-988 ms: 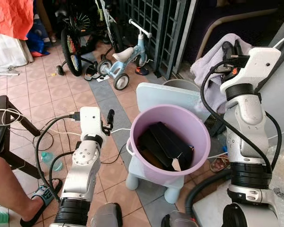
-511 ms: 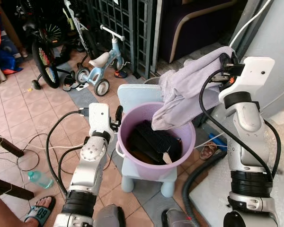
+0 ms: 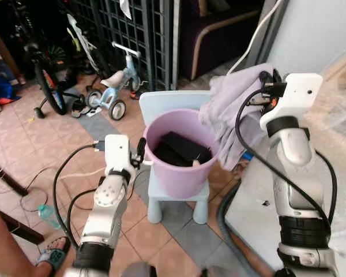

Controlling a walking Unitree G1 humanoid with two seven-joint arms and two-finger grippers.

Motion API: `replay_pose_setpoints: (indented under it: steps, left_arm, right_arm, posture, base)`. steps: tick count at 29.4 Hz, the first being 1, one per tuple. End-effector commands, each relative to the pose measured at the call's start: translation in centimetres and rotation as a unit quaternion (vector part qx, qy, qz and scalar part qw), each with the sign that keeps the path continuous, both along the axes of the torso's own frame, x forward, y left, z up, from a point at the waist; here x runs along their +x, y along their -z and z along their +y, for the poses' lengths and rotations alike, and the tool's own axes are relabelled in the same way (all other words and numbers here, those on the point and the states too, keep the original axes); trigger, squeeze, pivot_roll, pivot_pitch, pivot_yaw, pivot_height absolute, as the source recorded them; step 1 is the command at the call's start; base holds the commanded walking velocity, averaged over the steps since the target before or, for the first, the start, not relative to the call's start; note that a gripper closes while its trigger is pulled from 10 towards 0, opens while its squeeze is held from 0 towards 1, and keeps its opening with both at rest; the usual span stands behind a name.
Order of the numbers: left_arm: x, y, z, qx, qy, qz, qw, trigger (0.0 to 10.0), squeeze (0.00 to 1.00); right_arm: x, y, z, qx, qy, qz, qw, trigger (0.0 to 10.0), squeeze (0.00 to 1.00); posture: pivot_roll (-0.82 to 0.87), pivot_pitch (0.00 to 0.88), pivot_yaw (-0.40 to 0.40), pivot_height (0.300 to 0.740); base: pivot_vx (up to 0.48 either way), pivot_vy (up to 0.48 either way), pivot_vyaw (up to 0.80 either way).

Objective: Clothes washing

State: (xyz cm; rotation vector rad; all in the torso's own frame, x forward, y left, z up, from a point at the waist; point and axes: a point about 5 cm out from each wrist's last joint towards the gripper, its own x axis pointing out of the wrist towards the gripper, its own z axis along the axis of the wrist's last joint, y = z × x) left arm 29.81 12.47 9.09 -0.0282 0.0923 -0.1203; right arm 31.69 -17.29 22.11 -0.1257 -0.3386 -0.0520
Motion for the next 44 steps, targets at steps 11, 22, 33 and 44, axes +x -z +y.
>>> replay_pose_setpoints:
  steps: [11,22,33,44]
  left_arm:
    - [-0.3,-0.8,-0.3,-0.029,0.028,-0.017,0.999,10.0,0.00]
    - [-0.5,-1.1,-0.8,-0.042,0.050,-0.025,0.998,10.0,0.00]
    - [-0.4,-1.2,-0.7,-0.041,0.052,-0.024,0.998,10.0,0.00]
    - [-0.7,-0.8,-0.8,-0.039,0.049,-0.015,0.998,10.0,0.00]
  right_arm:
    - [1.1,-5.9,-4.5,-0.059,0.105,-0.106,0.987,10.0,0.00]
    - [1.7,-8.2,-4.7,-0.079,0.113,-0.149,0.979,10.0,0.00]
    - [2.1,-8.3,-4.2,-0.099,0.092,-0.154,0.979,10.0,0.00]
    - [2.8,-8.2,-3.2,-0.107,0.046,-0.148,0.982,10.0,0.00]
  posture:
    - [-0.11,0.020,0.046,0.740]
    - [-0.10,0.022,0.044,0.740]
    - [-0.10,0.019,0.042,0.740]
    - [-0.10,0.017,0.034,0.740]
  base:
    - [0.000,0.000,-0.29]
    - [0.157,0.000,-0.80]
    - [0.307,0.000,-0.80]
    - [0.126,0.000,-0.27]
